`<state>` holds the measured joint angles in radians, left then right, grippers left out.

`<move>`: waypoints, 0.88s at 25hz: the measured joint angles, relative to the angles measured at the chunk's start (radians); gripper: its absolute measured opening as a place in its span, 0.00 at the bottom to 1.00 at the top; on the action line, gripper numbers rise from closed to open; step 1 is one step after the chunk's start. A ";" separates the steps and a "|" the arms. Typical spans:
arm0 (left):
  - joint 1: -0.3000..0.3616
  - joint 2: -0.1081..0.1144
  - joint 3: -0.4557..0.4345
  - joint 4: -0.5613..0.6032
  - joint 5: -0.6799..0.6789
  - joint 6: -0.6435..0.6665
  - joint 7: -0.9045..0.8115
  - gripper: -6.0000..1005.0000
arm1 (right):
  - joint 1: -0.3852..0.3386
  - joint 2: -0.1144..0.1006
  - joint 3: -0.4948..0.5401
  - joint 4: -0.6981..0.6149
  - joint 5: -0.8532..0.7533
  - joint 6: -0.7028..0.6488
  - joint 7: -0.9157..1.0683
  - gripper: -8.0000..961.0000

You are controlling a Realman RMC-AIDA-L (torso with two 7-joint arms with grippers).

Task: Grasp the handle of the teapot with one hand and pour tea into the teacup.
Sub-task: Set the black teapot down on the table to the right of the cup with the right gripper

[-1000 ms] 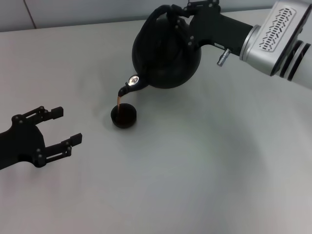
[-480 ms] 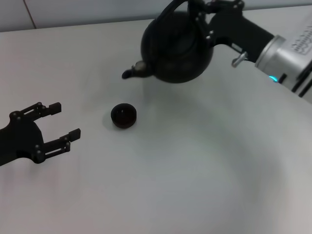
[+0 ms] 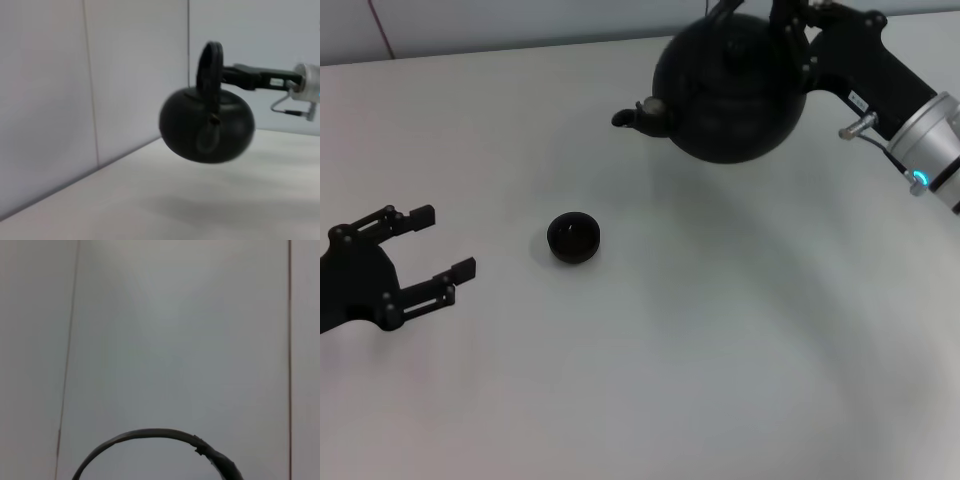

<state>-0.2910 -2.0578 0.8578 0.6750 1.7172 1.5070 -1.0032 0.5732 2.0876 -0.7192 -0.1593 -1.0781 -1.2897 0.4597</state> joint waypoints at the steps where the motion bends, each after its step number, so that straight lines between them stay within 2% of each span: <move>1: 0.000 0.000 0.000 0.000 0.000 0.000 0.000 0.78 | -0.003 0.000 0.002 0.006 0.000 0.005 0.002 0.11; 8: 0.002 -0.001 -0.034 0.000 -0.001 0.004 -0.005 0.78 | -0.003 0.000 0.048 0.046 0.006 0.077 0.046 0.10; 22: -0.007 -0.001 -0.039 0.000 -0.001 0.000 -0.002 0.78 | -0.021 -0.003 0.042 0.067 0.002 0.136 0.055 0.11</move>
<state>-0.2978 -2.0586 0.8188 0.6748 1.7164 1.5066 -1.0055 0.5522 2.0851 -0.6769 -0.0918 -1.0766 -1.1535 0.5151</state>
